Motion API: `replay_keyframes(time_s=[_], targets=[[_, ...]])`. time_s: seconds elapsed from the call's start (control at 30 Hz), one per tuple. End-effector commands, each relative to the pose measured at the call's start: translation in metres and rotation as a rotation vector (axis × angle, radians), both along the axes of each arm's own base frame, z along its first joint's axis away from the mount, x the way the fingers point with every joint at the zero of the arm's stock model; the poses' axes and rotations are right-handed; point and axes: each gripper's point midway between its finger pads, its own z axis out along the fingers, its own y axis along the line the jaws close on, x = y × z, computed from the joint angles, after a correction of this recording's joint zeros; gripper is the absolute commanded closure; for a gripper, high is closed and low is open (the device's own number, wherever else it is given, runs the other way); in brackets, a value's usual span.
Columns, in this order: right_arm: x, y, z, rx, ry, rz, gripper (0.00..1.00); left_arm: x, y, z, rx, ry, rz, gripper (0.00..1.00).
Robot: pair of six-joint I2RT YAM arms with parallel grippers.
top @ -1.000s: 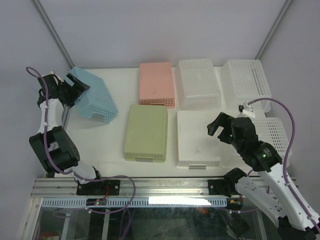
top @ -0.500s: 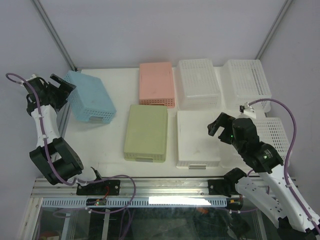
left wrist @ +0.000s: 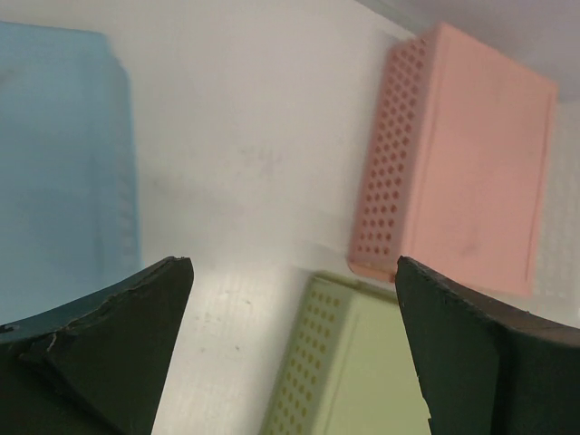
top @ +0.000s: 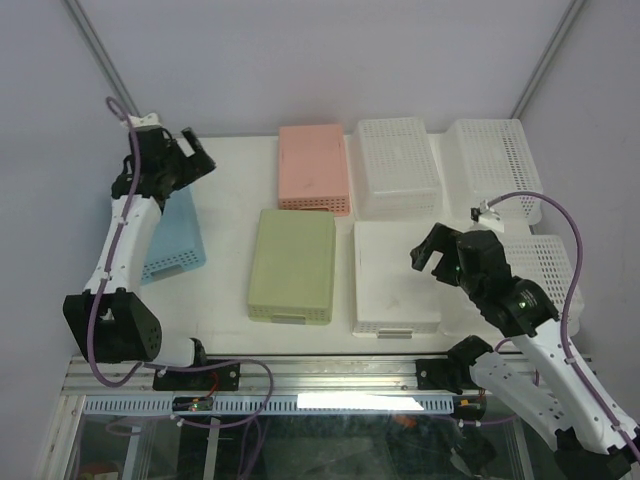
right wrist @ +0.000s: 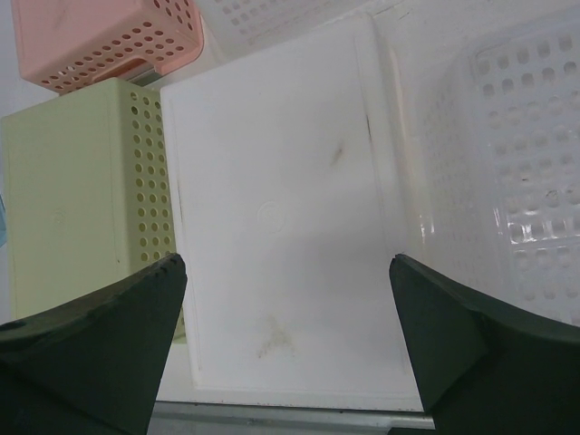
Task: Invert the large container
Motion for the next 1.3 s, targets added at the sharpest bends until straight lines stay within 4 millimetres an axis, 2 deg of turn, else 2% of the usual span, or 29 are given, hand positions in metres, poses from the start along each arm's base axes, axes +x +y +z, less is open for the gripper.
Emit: replay_keyframes(time_s=[0.0,0.13,0.2,0.23,0.27,0.33,0.4,0.43,0.5,0.57,0.67,0.9,1.03,1.2,1.27], targets=[[0.016,0.004,0.032,-0.003,-0.089,0.013,0.01,0.002,-0.071,0.018,0.099,-0.029,-0.150,0.01],[0.027,-0.002,0.053,-0.065,-0.124,-0.005,0.01,-0.012,-0.148,0.013,0.104,-0.028,-0.318,0.01],[0.031,-0.001,0.061,-0.069,-0.133,-0.004,0.01,-0.018,-0.162,0.008,0.134,-0.022,-0.318,0.01],[0.031,0.001,0.063,-0.064,-0.134,0.005,0.01,-0.019,-0.161,0.006,0.129,-0.020,-0.306,0.01],[0.032,0.003,0.063,-0.059,-0.134,0.011,0.01,-0.017,-0.153,0.004,0.141,-0.015,-0.277,0.01],[0.031,0.005,0.061,-0.054,-0.129,0.020,0.01,-0.011,-0.120,-0.003,0.182,0.020,-0.179,0.01],[0.027,0.002,0.058,-0.057,-0.123,0.018,0.01,-0.003,-0.069,-0.020,0.182,0.091,-0.058,0.01],[0.024,0.000,0.058,-0.057,-0.125,0.015,0.01,-0.004,-0.035,-0.026,0.183,0.114,0.028,0.01],[0.019,-0.006,0.056,-0.059,-0.132,-0.002,0.01,-0.009,0.010,-0.037,0.174,0.146,0.143,0.01],[0.016,-0.010,0.055,-0.053,-0.146,-0.015,0.01,-0.013,0.046,-0.047,0.169,0.166,0.235,0.01],[0.013,-0.012,0.054,-0.046,-0.157,-0.016,0.01,-0.020,0.089,-0.064,0.138,0.214,0.351,0.01],[0.011,-0.011,0.046,-0.058,-0.129,-0.008,0.01,-0.038,0.158,-0.087,0.100,0.268,0.524,0.01],[0.014,-0.006,0.042,-0.047,-0.120,0.005,0.01,-0.040,0.172,-0.098,0.069,0.270,0.546,0.01],[0.017,-0.001,0.041,-0.040,-0.108,0.013,0.01,-0.046,0.187,-0.101,0.067,0.252,0.578,0.01],[0.019,0.001,0.041,-0.036,-0.109,0.015,0.01,-0.047,0.187,-0.109,0.056,0.270,0.564,0.01]])
